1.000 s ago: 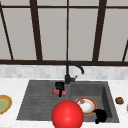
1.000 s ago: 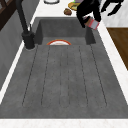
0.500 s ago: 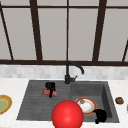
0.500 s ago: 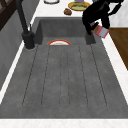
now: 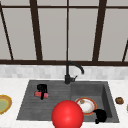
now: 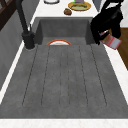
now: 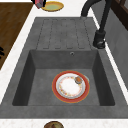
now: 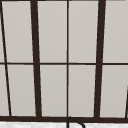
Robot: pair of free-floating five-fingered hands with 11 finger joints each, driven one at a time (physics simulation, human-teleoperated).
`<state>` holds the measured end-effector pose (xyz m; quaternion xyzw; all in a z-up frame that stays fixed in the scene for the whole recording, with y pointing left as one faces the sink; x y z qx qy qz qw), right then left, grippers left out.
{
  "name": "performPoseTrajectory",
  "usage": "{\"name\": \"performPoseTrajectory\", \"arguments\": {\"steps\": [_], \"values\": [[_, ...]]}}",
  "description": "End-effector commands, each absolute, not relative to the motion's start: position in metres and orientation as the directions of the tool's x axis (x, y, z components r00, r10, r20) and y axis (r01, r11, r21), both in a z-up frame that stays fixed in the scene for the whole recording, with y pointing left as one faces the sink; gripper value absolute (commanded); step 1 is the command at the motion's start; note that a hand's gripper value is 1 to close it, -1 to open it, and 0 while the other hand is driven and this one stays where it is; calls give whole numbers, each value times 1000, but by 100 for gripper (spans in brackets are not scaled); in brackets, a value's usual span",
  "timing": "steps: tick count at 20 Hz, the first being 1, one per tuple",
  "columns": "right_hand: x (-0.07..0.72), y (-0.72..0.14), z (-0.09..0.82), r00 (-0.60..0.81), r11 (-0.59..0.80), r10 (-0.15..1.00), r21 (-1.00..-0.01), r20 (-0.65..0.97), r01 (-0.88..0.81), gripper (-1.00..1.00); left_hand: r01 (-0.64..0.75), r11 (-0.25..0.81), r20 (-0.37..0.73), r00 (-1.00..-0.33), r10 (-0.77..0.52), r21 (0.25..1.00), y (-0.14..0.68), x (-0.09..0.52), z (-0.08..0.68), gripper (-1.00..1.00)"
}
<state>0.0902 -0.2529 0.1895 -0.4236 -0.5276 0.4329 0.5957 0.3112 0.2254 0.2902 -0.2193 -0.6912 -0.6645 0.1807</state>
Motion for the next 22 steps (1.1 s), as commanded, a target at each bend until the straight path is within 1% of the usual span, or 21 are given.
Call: {"name": "performPoseTrajectory", "arguments": {"steps": [1, 22], "values": [[90, -253, 190, 69, 266, 963, -961, 262, -69, 0, 513, 20, 511, -857, 62, 858, 256, 309, 290, 100], [90, -253, 190, 69, 266, 963, -961, 262, -69, 0, 498, 20, 496, -866, 62, 867, 426, 299, 265, 100]]}}
